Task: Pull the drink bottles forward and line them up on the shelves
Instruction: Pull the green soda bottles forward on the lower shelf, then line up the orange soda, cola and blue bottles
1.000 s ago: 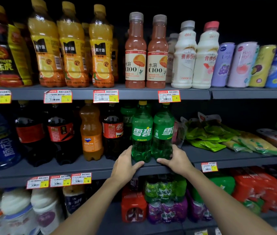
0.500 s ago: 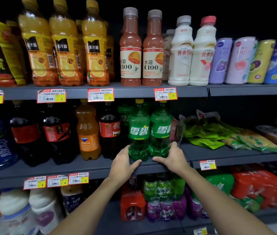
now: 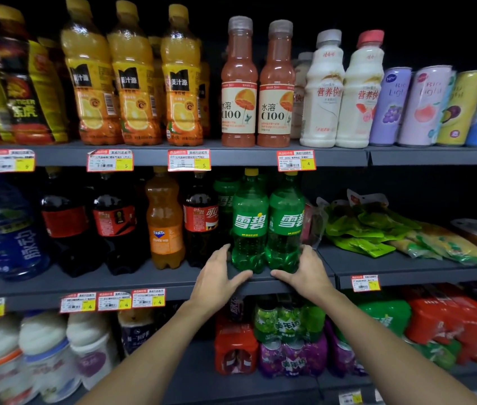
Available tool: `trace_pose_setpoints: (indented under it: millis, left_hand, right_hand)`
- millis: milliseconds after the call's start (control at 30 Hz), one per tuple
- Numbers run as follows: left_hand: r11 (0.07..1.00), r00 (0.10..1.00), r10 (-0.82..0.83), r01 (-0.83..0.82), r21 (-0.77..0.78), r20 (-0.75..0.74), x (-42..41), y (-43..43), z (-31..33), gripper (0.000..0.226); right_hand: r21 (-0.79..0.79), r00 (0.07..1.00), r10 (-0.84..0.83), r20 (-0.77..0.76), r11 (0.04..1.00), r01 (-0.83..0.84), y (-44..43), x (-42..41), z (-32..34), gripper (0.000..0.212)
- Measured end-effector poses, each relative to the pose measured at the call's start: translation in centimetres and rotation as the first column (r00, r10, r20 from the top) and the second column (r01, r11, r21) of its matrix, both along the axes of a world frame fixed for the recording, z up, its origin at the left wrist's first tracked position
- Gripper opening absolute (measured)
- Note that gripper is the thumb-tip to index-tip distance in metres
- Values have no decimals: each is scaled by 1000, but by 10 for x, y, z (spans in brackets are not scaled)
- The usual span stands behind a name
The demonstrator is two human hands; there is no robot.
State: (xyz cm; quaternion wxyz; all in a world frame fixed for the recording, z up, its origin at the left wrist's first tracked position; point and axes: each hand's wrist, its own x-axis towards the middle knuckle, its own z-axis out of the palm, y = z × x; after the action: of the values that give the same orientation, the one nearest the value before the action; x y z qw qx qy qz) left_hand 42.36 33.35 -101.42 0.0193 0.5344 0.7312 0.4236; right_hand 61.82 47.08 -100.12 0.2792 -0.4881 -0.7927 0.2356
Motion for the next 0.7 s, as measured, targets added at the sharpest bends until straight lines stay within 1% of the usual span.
trace_pose_setpoints:
  millis: [67, 100, 167, 233, 300, 367, 433, 500, 533, 567, 700]
  left_hand:
    - [993, 999, 46, -42, 107, -29, -9, -13, 2, 64]
    - [982, 996, 80, -73, 175, -31, -15, -19, 3, 54]
    - [943, 985, 170, -159, 292, -13, -29, -31, 6, 38]
    - [901, 962, 273, -266, 344, 29, -44, -42, 8, 33]
    - [858, 922, 379, -382, 344, 81, -56, -50, 7, 42]
    - [825, 878, 458, -477, 302, 137, -65, -56, 5, 57]
    - [815, 853, 494, -521, 254, 167, -69, -59, 3, 69]
    - [818, 845, 517, -534, 215, 134, -71, -61, -1, 76]
    - [818, 841, 530, -542, 195, 112, -72, -61, -3, 78]
    - [817, 835, 542, -550, 175, 94, -73, -62, -5, 79]
    - [805, 811, 585, -583, 108, 23, -78, -58, -10, 81]
  right_hand:
    - [19, 997, -10, -76, 1000, 11, -6, 2, -3, 108]
    - [32, 991, -27, -133, 999, 31, -10, 2, -5, 104]
    - [89, 965, -90, -247, 989, 115, -23, 2, -10, 84]
    - [188, 942, -106, -317, 967, 172, -43, -6, -16, 57]
    - [266, 922, -46, -384, 951, 158, -66, -26, -22, 38]
    - [316, 902, 43, -431, 943, 106, -91, -54, -26, 32]
    - [360, 892, 138, -431, 932, 30, -113, -84, -27, 26]
    - [394, 897, 177, -404, 919, -4, -129, -111, -27, 18]
    - [386, 908, 158, -389, 923, 5, -135, -122, -27, 20]
    - [358, 921, 115, -371, 933, 28, -138, -131, -27, 29]
    - [185, 966, -112, -235, 970, 158, -138, -161, -22, 74]
